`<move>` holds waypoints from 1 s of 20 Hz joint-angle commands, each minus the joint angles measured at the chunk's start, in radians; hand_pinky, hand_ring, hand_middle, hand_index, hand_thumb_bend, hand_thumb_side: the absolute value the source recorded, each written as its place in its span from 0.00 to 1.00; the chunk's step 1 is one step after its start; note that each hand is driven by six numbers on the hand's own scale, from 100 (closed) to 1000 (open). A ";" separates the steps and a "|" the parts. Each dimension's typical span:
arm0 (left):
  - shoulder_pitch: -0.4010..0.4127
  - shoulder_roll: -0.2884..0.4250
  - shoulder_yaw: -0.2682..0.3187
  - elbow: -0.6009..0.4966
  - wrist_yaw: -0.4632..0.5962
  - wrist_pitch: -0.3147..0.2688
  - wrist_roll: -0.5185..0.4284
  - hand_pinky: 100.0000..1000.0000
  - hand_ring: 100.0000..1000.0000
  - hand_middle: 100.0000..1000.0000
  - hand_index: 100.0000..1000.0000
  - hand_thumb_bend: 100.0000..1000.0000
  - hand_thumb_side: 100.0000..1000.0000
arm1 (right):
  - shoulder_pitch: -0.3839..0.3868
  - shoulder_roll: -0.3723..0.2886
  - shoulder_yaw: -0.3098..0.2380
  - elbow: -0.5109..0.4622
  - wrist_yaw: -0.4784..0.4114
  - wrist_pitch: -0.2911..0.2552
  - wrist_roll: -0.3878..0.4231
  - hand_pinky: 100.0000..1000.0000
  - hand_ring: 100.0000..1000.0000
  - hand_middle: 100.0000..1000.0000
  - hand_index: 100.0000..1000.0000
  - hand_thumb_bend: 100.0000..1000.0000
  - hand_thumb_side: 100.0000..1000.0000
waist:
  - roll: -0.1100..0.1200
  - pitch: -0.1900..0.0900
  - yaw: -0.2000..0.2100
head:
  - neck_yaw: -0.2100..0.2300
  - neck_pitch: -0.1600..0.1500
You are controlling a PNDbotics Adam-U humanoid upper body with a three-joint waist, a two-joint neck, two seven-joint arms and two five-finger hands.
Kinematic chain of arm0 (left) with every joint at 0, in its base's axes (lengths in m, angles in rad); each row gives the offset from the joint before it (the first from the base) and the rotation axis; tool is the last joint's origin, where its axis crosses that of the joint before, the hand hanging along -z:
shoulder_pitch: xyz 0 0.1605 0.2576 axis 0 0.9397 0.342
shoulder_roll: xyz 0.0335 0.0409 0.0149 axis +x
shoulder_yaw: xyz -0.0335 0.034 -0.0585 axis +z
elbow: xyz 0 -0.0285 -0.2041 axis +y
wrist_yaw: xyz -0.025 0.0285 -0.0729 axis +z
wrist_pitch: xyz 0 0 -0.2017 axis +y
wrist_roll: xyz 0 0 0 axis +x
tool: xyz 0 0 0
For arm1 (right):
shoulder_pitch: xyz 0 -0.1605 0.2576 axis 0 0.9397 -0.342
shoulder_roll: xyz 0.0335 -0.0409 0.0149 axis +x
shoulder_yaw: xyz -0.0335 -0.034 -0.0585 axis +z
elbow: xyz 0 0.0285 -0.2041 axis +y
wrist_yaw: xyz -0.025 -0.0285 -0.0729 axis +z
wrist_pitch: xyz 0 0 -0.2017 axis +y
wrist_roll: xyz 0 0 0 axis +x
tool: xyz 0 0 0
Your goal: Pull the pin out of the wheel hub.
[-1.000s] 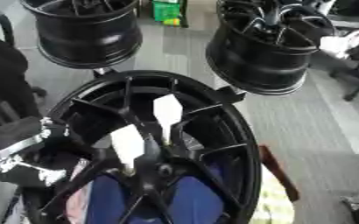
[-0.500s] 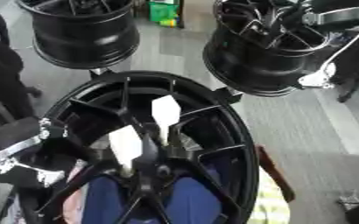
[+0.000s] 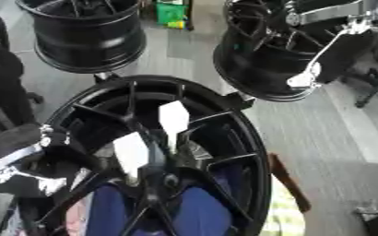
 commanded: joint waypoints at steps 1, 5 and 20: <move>-0.009 0.023 -0.010 0.006 -0.007 -0.002 -0.008 0.70 0.67 0.55 0.71 0.18 0.12 | -0.045 0.039 0.009 0.068 -0.005 0.009 -0.012 0.90 0.89 0.84 0.89 0.21 0.35 | 0.006 -0.014 0.002 | -0.005 -0.007; -0.013 0.019 -0.012 0.007 -0.006 -0.002 -0.012 0.70 0.67 0.55 0.71 0.18 0.12 | -0.080 0.103 0.027 0.145 -0.009 0.022 -0.002 0.90 0.89 0.83 0.89 0.22 0.33 | 0.007 -0.011 0.006 | -0.012 -0.007; -0.042 0.004 -0.023 0.010 -0.004 -0.005 -0.024 0.70 0.67 0.55 0.71 0.18 0.12 | -0.120 0.250 0.101 0.261 -0.003 -0.027 0.014 0.90 0.89 0.84 0.91 0.26 0.26 | 0.001 -0.007 0.025 | -0.024 0.003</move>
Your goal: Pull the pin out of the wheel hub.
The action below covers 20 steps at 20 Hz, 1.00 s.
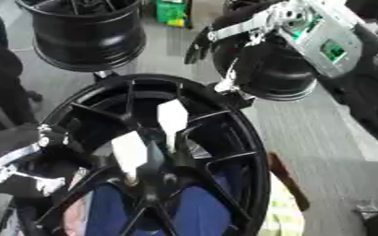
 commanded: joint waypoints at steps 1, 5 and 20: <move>-0.009 0.016 -0.005 0.002 -0.004 -0.002 -0.007 0.70 0.67 0.55 0.71 0.18 0.12 | -0.023 -0.006 0.007 0.005 -0.004 -0.018 0.000 0.90 0.90 0.84 0.91 0.26 0.25 | 0.003 -0.011 0.002 | -0.005 0.001; -0.012 0.015 -0.005 0.006 -0.006 -0.001 -0.006 0.70 0.67 0.55 0.71 0.18 0.12 | -0.018 0.000 0.030 0.004 -0.026 -0.027 0.000 0.90 0.90 0.84 0.91 0.28 0.19 | 0.003 -0.009 0.004 | -0.004 0.002; -0.011 0.012 -0.006 0.017 -0.007 -0.001 -0.007 0.70 0.67 0.55 0.71 0.18 0.12 | -0.031 -0.009 0.076 -0.057 -0.079 -0.036 0.000 0.90 0.90 0.84 0.91 0.29 0.20 | -0.003 -0.013 0.002 | 0.003 0.008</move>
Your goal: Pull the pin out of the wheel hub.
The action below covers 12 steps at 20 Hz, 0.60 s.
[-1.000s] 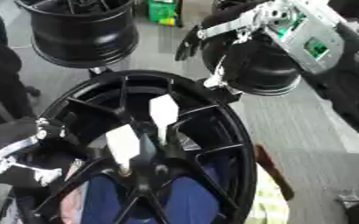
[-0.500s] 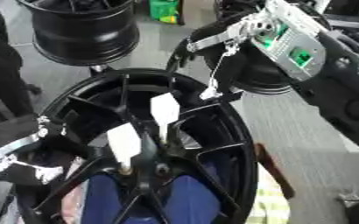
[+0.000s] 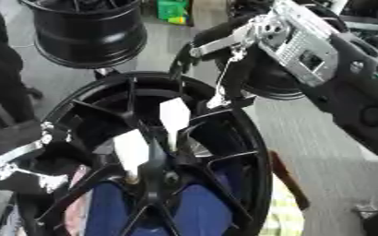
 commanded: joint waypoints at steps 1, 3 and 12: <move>-0.001 0.020 -0.003 0.009 -0.007 0.001 -0.005 0.70 0.67 0.55 0.71 0.18 0.12 | -0.021 -0.032 0.009 -0.030 -0.032 0.003 0.001 0.90 0.90 0.84 0.91 0.29 0.20 | 0.003 -0.017 -0.001 | 0.001 0.007; -0.001 0.020 -0.003 0.011 -0.007 0.001 -0.005 0.70 0.67 0.55 0.71 0.18 0.12 | -0.023 -0.033 0.021 -0.042 -0.048 0.008 0.001 0.90 0.89 0.84 0.91 0.28 0.22 | 0.002 -0.018 -0.002 | 0.002 0.011; -0.002 0.017 -0.005 0.014 -0.007 0.000 -0.006 0.70 0.67 0.55 0.71 0.18 0.12 | -0.035 -0.030 0.055 -0.079 -0.103 0.041 0.001 0.89 0.89 0.83 0.92 0.22 0.32 | -0.002 -0.025 -0.002 | 0.006 0.027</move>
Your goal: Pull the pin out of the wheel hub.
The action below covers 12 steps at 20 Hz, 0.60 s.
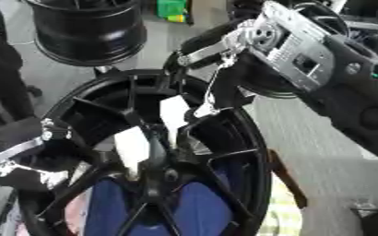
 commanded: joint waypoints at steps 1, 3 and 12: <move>-0.003 0.017 -0.004 0.008 -0.007 0.000 -0.006 0.70 0.67 0.55 0.71 0.17 0.12 | -0.027 -0.024 -0.007 -0.018 -0.020 0.017 -0.002 0.89 0.89 0.83 0.92 0.21 0.34 | 0.003 -0.017 0.000 | 0.003 0.010; -0.003 0.015 -0.005 0.008 -0.005 0.000 -0.007 0.70 0.67 0.55 0.71 0.17 0.12 | -0.028 -0.022 -0.012 -0.015 -0.019 0.034 -0.002 0.88 0.88 0.83 0.91 0.21 0.35 | 0.003 -0.018 0.000 | 0.003 0.010; -0.005 0.011 -0.005 0.006 -0.005 0.000 -0.008 0.70 0.67 0.55 0.71 0.17 0.12 | -0.025 -0.012 -0.032 0.012 0.033 0.104 -0.002 0.88 0.88 0.82 0.91 0.23 0.35 | 0.002 -0.016 0.003 | 0.001 0.005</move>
